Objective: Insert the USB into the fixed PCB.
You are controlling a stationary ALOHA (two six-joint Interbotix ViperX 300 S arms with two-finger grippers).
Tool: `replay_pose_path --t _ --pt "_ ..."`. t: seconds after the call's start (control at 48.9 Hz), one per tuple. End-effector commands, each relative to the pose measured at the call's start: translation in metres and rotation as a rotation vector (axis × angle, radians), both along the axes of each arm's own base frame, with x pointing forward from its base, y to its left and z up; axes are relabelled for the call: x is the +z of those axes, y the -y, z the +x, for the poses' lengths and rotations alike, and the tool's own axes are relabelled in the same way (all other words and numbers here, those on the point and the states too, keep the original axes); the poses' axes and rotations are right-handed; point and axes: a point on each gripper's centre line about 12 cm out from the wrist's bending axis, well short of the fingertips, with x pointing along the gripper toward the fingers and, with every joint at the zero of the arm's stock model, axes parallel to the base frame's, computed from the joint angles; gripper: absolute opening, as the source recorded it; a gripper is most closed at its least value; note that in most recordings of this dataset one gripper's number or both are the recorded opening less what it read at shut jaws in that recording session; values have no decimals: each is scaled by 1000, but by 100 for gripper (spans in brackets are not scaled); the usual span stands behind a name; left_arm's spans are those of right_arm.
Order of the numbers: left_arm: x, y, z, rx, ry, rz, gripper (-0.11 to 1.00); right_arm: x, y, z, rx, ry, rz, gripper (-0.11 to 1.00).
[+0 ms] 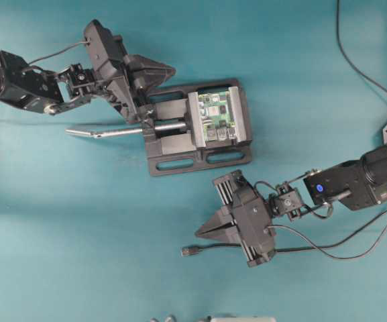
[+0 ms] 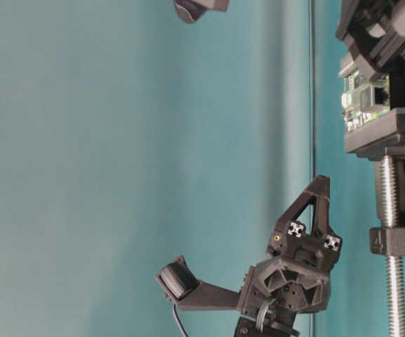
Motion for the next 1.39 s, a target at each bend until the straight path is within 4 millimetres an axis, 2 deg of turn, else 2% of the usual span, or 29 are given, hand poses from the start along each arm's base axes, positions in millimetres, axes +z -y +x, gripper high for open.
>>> replay_pose_path --t 0.0,0.061,0.164,0.307,0.388,0.45,0.511,0.572,0.675,0.756,0.797,0.818,0.941,1.002,1.125,1.37 --pt "29 17 4 -85 52 44 1 15 -8 5 16 50 16 0" --pt "38 26 -2 -105 42 40 5 21 -7 6 5 60 25 0" --pt "51 41 -20 -135 -7 18 0 21 -4 5 -29 33 34 0" --pt "60 58 -60 -162 -127 -38 1 13 3 3 -97 -43 54 0" --pt "72 68 -79 -185 -144 -45 6 10 4 3 -122 -87 71 0" --pt "85 75 -94 -201 -134 -46 16 10 3 3 -127 -101 87 0" --pt "98 80 -109 -213 -116 -47 30 12 3 6 -134 -101 102 1" --pt "109 84 -126 -218 -98 -59 48 13 3 7 -135 -96 107 9" --pt "120 93 -159 -221 -89 -111 78 14 0 7 -126 -91 107 35" --pt "114 98 -183 -222 -88 -157 95 17 -8 5 -105 -77 112 61" --pt "110 100 -192 -221 -78 -179 96 18 -12 5 -96 -69 114 69" --pt "109 101 -196 -222 -64 -185 96 19 -14 5 -90 -64 114 69" --pt "100 103 -216 -212 25 -206 95 24 -24 6 -70 -37 130 60" --pt "91 103 -222 -211 39 -202 95 25 -24 7 -84 -38 144 60" --pt "77 103 -227 -203 41 -218 95 21 -23 5 -144 -62 185 60" --pt "66 103 -228 -196 -4 -227 95 10 -26 1 -191 -83 213 60"
